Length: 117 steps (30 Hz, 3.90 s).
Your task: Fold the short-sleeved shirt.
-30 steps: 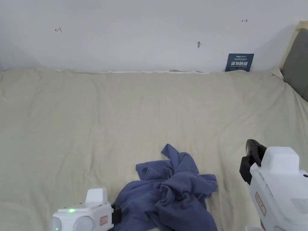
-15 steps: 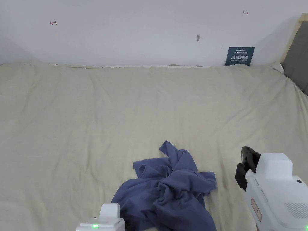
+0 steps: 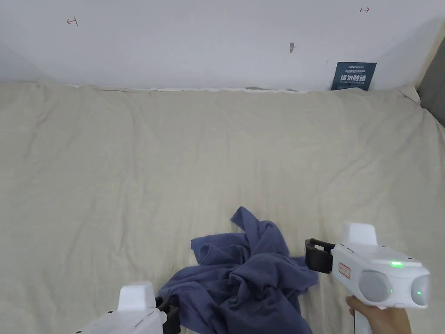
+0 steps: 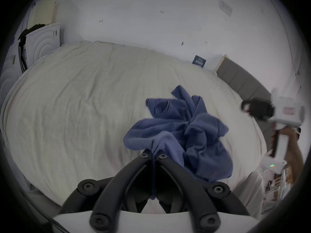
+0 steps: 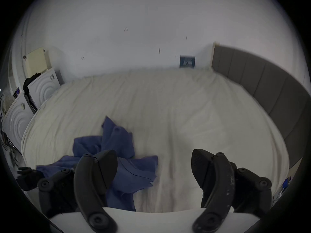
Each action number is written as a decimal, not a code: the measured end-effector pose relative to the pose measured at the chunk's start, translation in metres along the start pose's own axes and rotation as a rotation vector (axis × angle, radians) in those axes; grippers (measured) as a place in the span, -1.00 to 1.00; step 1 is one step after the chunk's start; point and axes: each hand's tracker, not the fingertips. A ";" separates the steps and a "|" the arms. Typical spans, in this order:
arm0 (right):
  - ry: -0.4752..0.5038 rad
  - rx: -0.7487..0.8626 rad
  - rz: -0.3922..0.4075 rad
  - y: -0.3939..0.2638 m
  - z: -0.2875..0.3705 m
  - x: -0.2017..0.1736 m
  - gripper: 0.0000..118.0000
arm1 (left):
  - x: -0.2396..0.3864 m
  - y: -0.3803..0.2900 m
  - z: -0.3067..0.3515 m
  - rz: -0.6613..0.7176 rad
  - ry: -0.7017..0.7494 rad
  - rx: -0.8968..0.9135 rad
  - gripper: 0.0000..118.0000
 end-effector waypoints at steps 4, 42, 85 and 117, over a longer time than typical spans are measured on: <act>0.013 -0.170 -0.002 -0.003 -0.053 -0.001 0.57 | -0.009 0.007 -0.004 0.002 -0.006 0.005 -0.93; -0.161 0.647 0.187 0.307 0.189 -0.001 -0.88 | -0.056 0.422 0.134 -0.148 0.321 0.637 -0.93; -0.052 -0.116 -0.032 -0.109 0.035 0.013 -0.88 | -0.173 -0.034 0.031 -0.015 0.513 -0.117 -0.94; -0.153 0.575 0.056 0.005 0.202 -0.036 0.66 | -0.008 0.103 0.126 -0.204 0.391 0.590 0.72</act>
